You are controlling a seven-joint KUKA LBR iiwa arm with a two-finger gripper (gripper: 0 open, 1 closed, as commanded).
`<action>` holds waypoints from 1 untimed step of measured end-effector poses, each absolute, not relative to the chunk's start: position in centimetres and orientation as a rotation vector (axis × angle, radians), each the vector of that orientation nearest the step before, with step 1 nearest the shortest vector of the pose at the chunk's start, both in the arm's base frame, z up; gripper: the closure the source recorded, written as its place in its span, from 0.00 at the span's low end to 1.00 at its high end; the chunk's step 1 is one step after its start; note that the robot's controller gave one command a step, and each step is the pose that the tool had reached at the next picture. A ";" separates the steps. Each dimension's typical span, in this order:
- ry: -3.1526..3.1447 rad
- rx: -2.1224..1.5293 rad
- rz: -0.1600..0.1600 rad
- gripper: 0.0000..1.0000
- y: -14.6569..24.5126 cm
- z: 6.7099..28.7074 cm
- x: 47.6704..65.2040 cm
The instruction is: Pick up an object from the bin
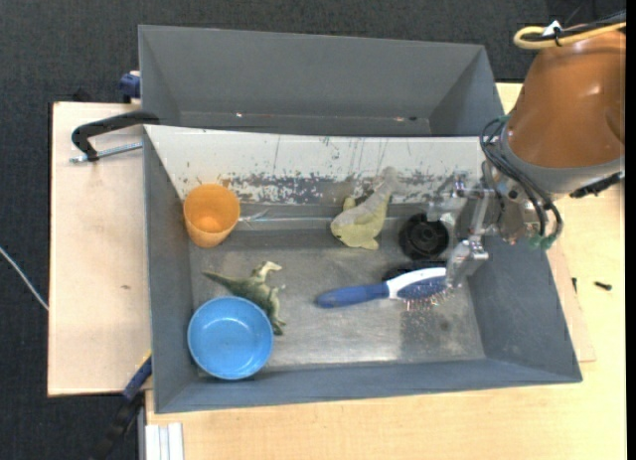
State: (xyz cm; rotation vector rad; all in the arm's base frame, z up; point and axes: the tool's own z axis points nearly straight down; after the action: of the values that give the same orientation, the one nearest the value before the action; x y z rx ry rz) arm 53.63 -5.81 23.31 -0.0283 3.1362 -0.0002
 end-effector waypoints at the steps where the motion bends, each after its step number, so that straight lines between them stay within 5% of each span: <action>1: 3.133 -0.125 0.001 0.00 -4.6 7.0 54.9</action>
Offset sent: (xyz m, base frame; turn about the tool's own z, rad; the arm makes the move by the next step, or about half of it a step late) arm 0.0106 0.0114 -0.1631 -0.0630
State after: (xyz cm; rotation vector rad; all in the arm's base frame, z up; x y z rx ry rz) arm 54.92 -4.60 7.02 -0.1248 3.1329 0.0015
